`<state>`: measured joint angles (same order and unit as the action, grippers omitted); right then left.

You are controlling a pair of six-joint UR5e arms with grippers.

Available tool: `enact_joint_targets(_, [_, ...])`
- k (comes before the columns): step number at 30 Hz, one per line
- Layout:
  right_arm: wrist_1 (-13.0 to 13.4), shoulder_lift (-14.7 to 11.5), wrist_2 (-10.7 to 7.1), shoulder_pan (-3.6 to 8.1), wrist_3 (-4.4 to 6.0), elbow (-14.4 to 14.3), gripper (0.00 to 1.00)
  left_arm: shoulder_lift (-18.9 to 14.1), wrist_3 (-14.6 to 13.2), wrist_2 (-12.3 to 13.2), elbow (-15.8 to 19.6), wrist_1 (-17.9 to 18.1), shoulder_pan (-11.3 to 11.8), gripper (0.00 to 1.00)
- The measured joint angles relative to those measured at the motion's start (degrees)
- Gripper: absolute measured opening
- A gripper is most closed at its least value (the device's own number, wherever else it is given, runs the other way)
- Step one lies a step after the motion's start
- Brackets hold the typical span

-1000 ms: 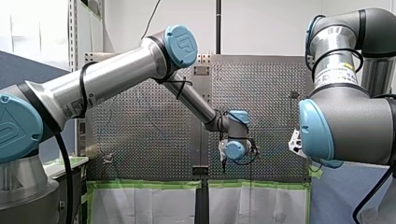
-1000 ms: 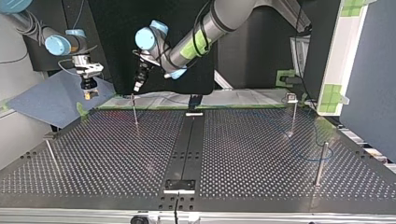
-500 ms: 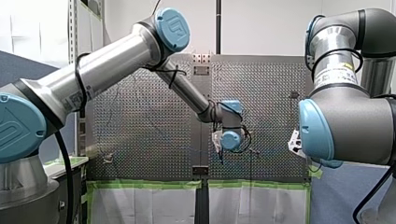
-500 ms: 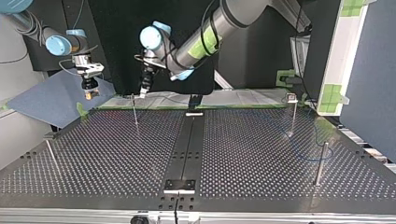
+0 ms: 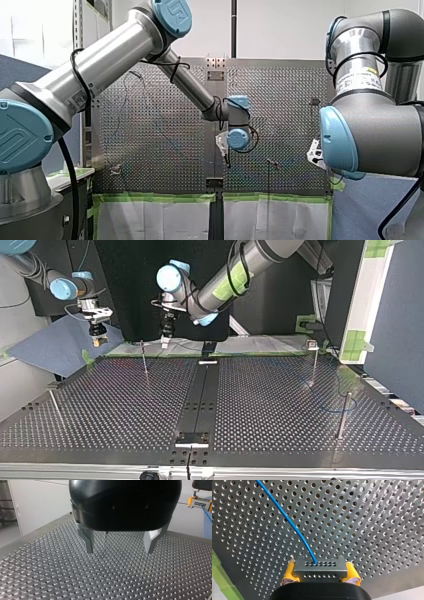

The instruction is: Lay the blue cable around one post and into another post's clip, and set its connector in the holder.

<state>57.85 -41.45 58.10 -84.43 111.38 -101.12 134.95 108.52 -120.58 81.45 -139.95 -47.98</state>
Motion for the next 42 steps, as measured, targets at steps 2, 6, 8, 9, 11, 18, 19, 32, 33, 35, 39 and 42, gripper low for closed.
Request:
enact_joint_targets(2, [0.0,0.0,0.0,-0.06,-0.01,0.0,0.0,-0.9,0.0,-0.1,0.9,-0.1,0.1,1.0])
enact_joint_targets(6, [0.1,0.0,0.0,-0.16,-0.02,0.0,0.0,-3.0,0.0,-0.2,3.0,-0.2,0.3,1.0])
enact_joint_targets(8, [0.1,0.0,-0.01,-0.24,-0.05,0.0,0.0,-4.0,0.0,-0.2,4.0,-0.2,0.4,1.0])
enact_joint_targets(9, [0.1,0.0,-0.01,-0.27,-0.05,0.0,0.0,-4.5,0.0,-0.2,4.5,-0.2,0.5,1.0])
enact_joint_targets(11, [0.2,0.0,-0.01,-0.34,-0.06,0.0,0.0,-5.4,0.0,-0.2,5.4,-0.1,0.6,1.0])
enact_joint_targets(18, [0.3,0.0,-0.01,-0.51,-0.09,0.0,0.0,-9.0,0.0,-0.2,9.0,0.2,1.3,1.0])
enact_joint_targets(19, [0.3,0.0,0.0,-0.53,-0.09,0.0,0.0,-9.5,0.0,-0.2,9.4,0.2,1.4,1.0])
enact_joint_targets(32, [0.3,0.0,0.0,-0.92,-0.09,0.0,0.0,-16.1,-0.1,0.0,16.1,0.6,2.7,1.0])
enact_joint_targets(33, [0.3,0.0,0.0,-0.95,-0.09,0.0,0.0,-16.8,0.0,0.0,16.8,0.7,2.8,1.0])
enact_joint_targets(35, [0.4,0.0,0.0,-1.02,-0.05,0.0,0.0,-17.7,0.0,0.0,17.7,0.8,2.9,1.0])
enact_joint_targets(39, [0.5,0.0,0.0,-1.13,-0.01,0.0,0.0,-19.6,0.0,0.1,19.6,0.9,3.0,1.0])
enact_joint_targets(42, [0.6,0.0,-0.01,-1.19,-0.01,0.0,0.0,-21.0,-0.1,0.3,20.9,1.2,3.3,1.0])
